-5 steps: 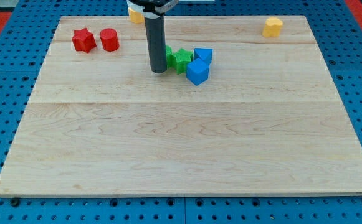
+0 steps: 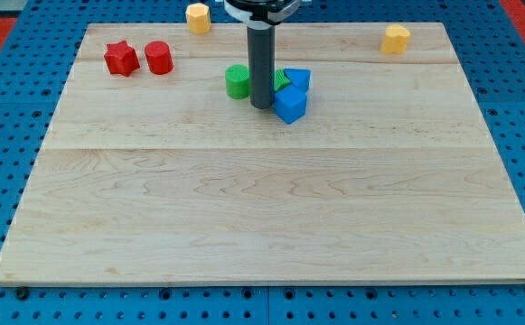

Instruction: Move the red circle diagonal bottom right to the blue triangle

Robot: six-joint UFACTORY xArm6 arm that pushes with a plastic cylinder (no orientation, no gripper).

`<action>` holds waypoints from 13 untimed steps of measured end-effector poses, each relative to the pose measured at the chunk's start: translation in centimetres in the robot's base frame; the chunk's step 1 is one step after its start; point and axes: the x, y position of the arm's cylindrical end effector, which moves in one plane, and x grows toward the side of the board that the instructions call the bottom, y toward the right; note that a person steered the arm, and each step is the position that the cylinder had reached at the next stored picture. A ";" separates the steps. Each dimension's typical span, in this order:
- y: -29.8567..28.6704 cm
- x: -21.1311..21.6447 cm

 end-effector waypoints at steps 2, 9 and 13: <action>4.4 -3.1; 7.6 -17.0; -1.8 -2.1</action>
